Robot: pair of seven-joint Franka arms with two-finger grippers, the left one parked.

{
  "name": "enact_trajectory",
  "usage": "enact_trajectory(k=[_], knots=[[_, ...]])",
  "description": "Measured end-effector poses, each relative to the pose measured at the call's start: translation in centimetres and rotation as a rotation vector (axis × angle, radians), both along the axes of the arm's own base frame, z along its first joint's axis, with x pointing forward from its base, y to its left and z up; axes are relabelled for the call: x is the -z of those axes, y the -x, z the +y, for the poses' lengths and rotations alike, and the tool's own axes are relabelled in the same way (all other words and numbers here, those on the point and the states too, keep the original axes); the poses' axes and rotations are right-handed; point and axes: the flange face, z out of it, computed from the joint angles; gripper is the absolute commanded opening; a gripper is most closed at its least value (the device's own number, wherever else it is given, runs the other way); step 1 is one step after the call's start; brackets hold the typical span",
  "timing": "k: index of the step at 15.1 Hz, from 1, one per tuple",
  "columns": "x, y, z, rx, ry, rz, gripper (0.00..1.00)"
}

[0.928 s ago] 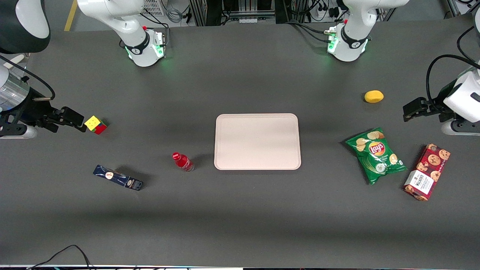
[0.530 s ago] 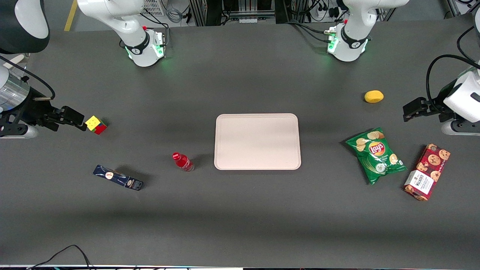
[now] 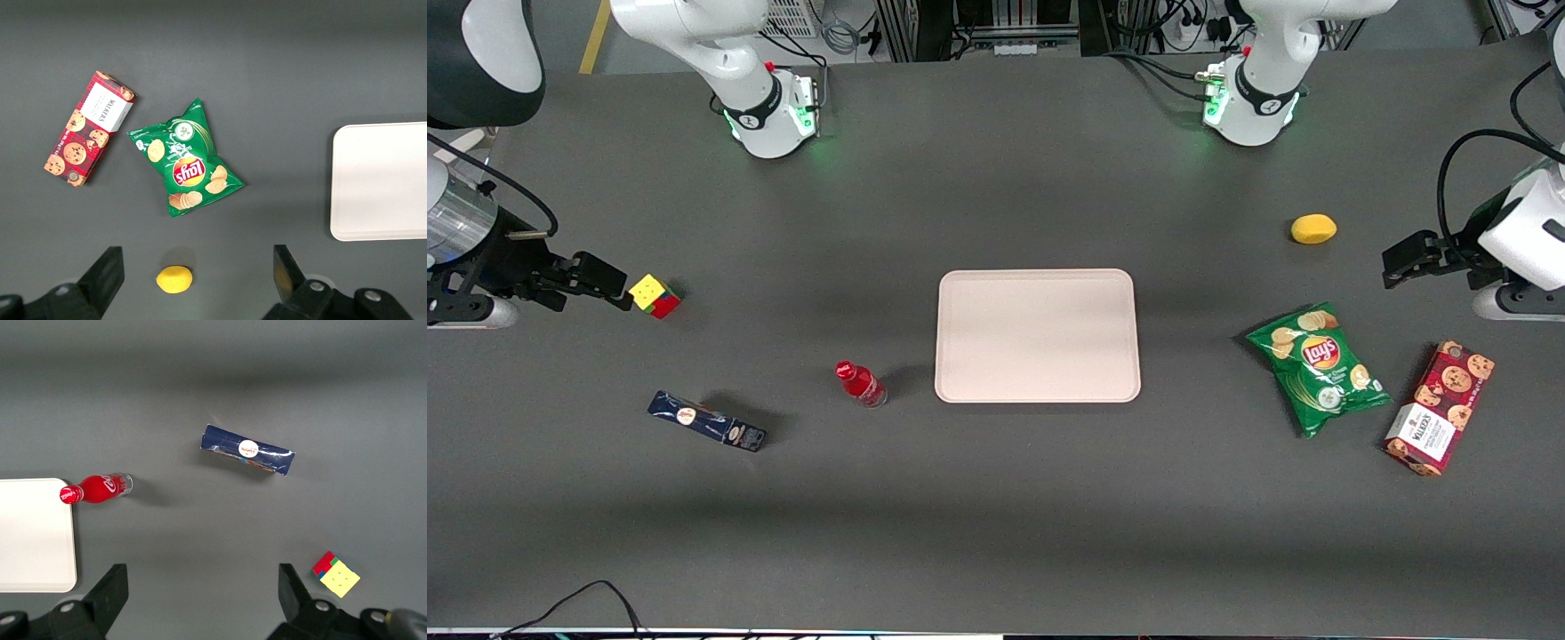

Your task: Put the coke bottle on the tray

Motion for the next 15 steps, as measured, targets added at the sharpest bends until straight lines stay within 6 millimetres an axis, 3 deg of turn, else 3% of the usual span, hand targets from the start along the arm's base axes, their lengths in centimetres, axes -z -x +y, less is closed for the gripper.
enact_trajectory(k=[4,11,15], knots=[[-0.1,0.1,2.5,-0.046,0.0,-0.001,1.0],[-0.1,2.0,13.5,-0.128,-0.008,0.006,1.0],[0.3,3.1,17.6,-0.124,-0.01,0.017,1.0]])
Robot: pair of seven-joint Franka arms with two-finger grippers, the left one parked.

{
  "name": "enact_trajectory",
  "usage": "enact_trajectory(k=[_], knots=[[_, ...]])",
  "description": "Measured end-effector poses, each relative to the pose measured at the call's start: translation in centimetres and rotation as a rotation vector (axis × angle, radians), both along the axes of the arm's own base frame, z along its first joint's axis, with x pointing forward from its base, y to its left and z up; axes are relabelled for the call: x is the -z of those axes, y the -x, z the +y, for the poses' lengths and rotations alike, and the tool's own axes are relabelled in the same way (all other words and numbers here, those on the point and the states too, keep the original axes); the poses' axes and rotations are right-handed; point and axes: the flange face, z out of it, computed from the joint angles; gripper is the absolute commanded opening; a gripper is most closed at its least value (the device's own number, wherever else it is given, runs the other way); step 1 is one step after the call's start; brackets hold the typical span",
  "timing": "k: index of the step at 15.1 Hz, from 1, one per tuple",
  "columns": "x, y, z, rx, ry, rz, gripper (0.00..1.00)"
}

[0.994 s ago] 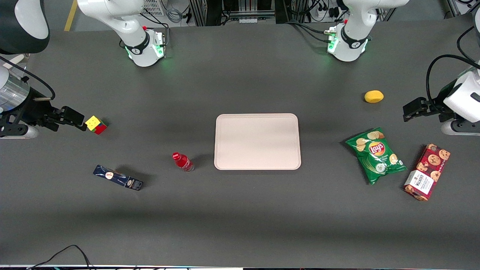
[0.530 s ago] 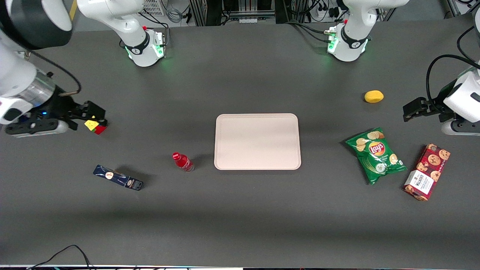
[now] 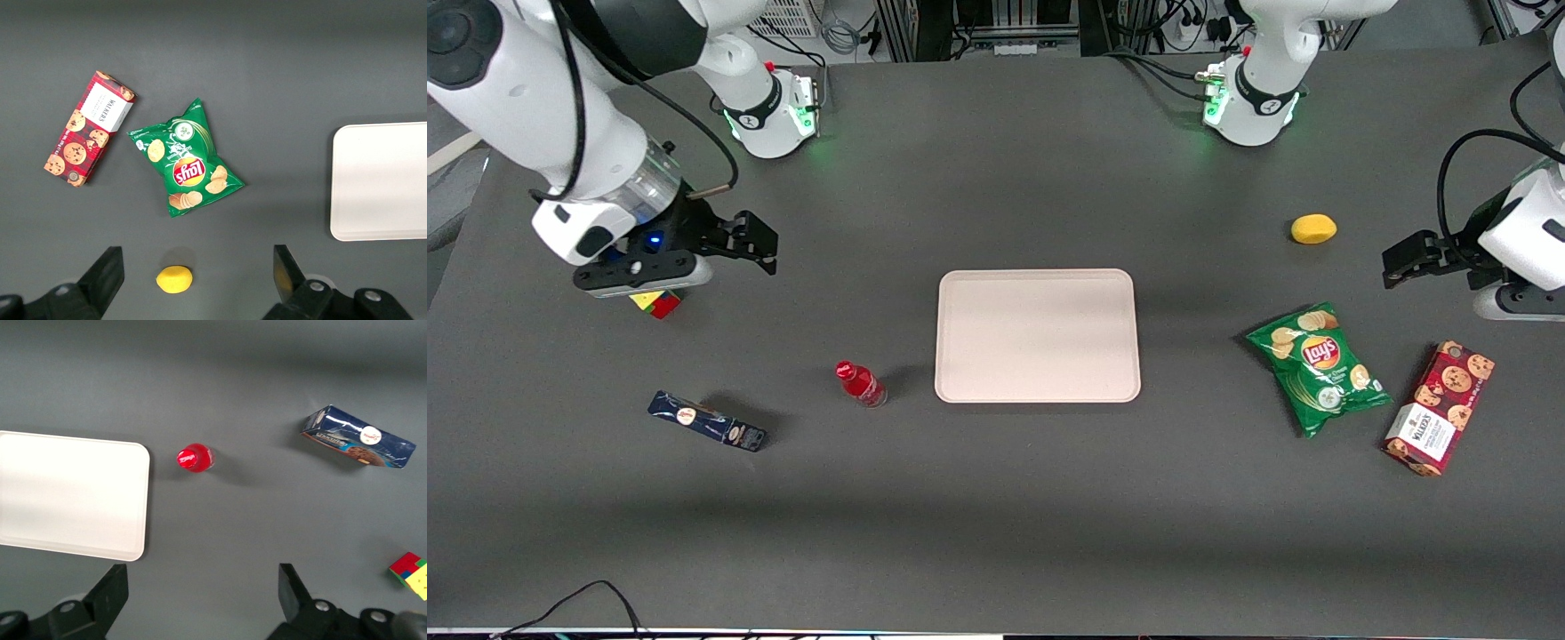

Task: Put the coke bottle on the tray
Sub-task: 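Move the right gripper over the lying red Coca-Cola bottle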

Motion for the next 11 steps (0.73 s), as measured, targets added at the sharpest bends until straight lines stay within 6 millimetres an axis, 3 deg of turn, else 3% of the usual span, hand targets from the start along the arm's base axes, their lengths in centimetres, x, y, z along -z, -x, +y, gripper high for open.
enact_trajectory(k=[3,8,11], knots=[[2.0,-0.5,1.0,-0.003,0.014,0.032,1.0],[9.2,-2.4,4.3,-0.014,0.045,0.101,1.0],[13.1,-3.7,5.2,-0.016,0.05,0.106,1.0]])
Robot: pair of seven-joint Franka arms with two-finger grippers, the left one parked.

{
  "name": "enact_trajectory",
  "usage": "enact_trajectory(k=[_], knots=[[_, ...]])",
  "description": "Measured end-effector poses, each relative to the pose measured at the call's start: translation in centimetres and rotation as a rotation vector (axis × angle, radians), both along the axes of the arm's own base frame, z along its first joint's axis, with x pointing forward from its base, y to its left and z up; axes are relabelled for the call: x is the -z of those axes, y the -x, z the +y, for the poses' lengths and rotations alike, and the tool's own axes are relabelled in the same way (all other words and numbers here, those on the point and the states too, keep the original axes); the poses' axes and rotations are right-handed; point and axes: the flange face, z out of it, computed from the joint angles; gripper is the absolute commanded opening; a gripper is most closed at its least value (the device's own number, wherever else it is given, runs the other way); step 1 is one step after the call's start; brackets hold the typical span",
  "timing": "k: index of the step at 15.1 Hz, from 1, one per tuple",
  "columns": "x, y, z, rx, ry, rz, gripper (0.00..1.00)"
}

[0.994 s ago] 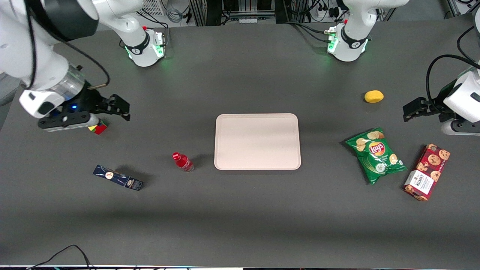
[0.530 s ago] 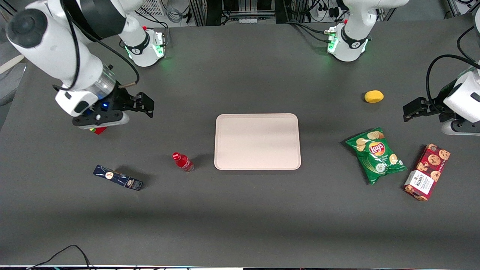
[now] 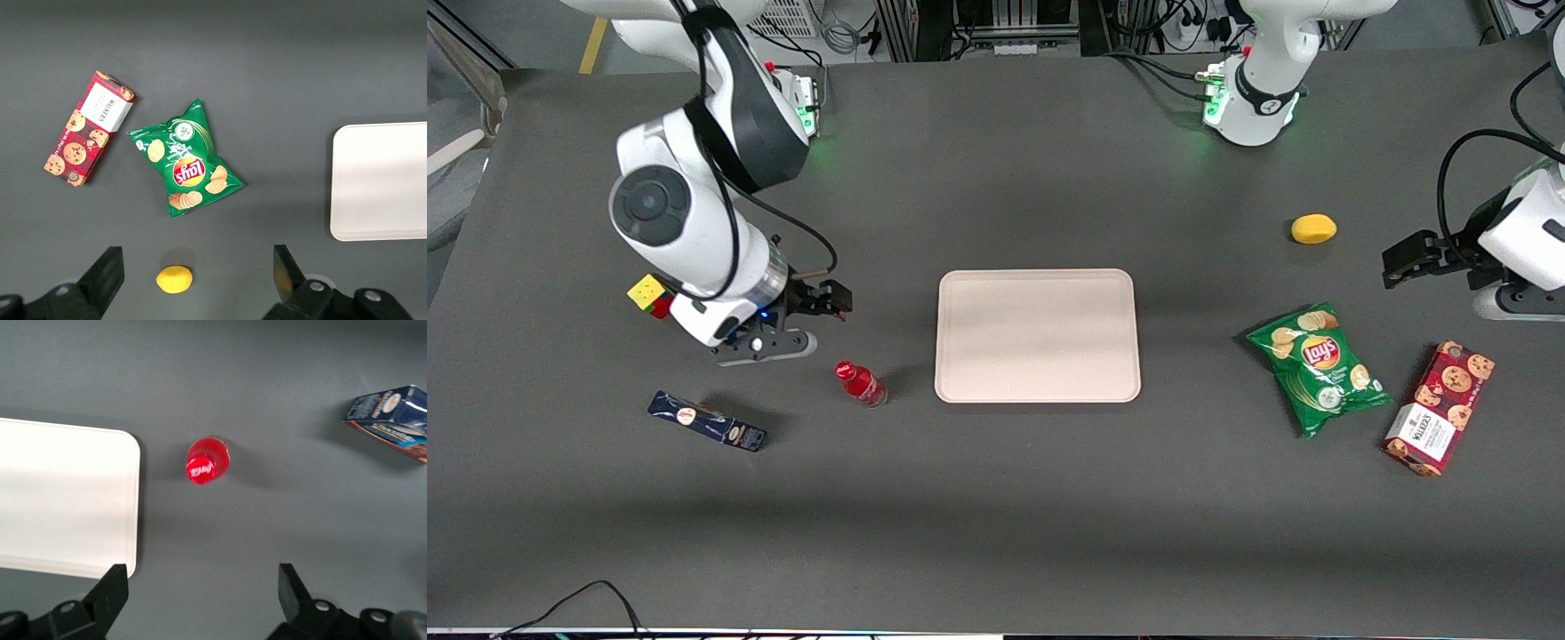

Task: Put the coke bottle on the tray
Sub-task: 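Move the right gripper over the lying red Coca-Cola bottle, then lower the right gripper around the bottle and close on it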

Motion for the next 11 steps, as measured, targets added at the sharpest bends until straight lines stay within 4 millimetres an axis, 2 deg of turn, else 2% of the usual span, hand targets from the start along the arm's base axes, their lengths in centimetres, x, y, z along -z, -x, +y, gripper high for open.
enact_trajectory(k=[6,11], knots=[[6.0,-1.6,0.7,0.003,0.001,-0.01,1.0],[9.6,-2.3,1.4,-0.001,0.003,-0.008,1.0]])
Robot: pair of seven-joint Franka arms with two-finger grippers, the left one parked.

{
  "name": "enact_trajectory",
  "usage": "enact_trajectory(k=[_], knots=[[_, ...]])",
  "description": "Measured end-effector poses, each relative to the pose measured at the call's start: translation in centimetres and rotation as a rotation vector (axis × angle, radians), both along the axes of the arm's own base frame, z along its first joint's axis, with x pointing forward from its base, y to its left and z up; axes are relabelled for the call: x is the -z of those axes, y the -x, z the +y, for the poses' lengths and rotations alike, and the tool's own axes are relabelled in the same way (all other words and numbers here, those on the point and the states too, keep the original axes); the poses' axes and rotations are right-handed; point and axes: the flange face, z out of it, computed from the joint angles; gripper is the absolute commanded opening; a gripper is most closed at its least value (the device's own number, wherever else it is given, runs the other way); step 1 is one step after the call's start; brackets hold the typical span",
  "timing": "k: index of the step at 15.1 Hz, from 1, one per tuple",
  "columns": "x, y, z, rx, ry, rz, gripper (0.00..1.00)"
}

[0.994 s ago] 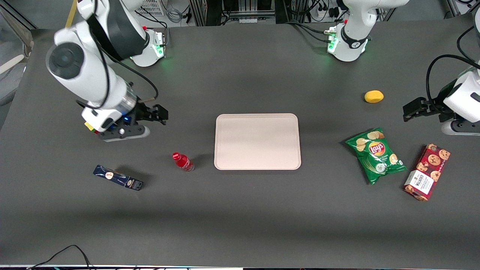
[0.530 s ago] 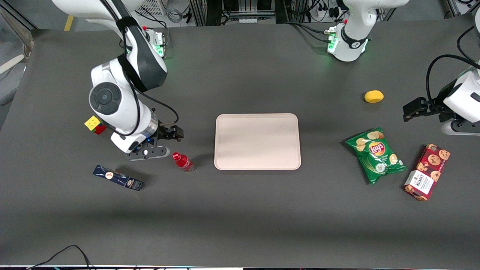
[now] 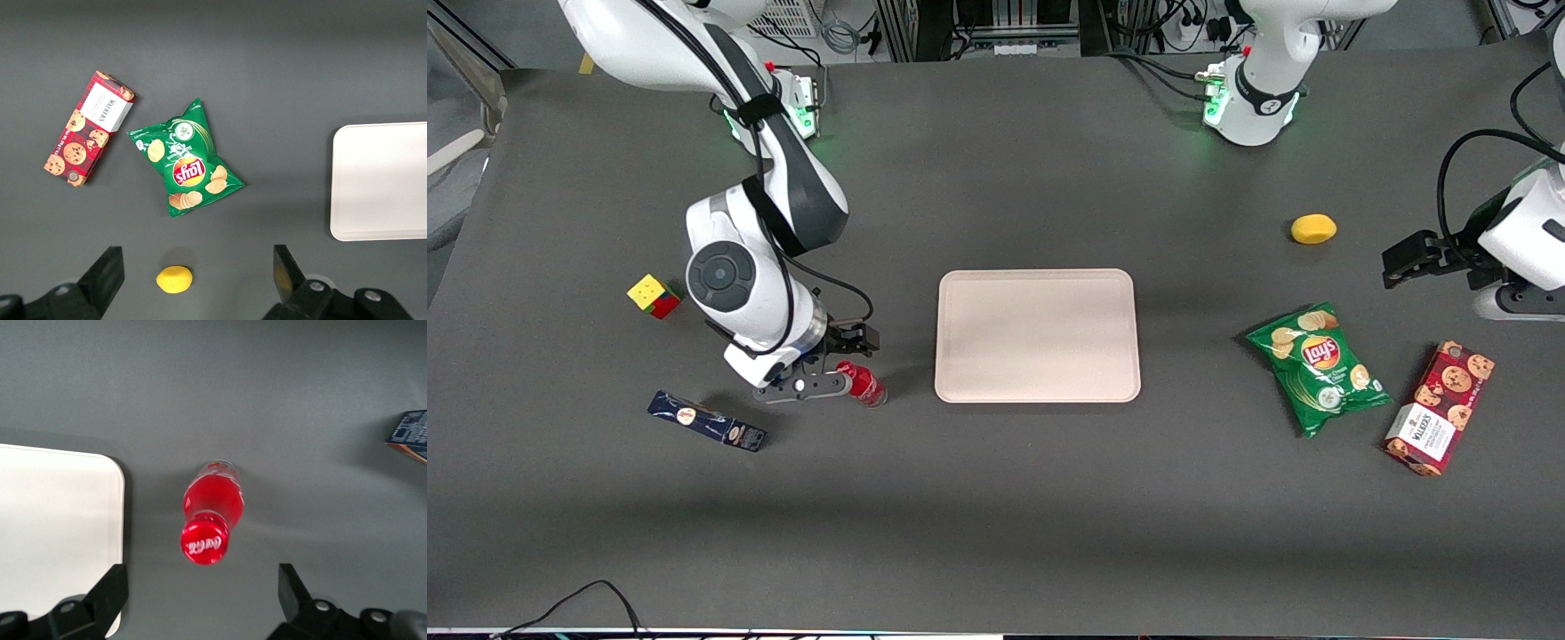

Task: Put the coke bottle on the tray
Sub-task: 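Lower the right gripper around the bottle and close on it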

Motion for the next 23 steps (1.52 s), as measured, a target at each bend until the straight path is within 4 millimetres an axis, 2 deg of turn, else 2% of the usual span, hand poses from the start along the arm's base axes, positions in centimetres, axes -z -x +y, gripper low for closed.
enact_trajectory(k=[15,21,22,23], knots=[[5.0,-0.8,0.4,-0.022,0.026,-0.015,1.0],[6.0,-0.5,0.3,-0.023,0.033,0.001,1.0],[6.1,-0.5,0.3,-0.023,0.033,0.001,0.99],[6.1,-0.5,0.3,-0.023,0.033,0.001,0.9]])
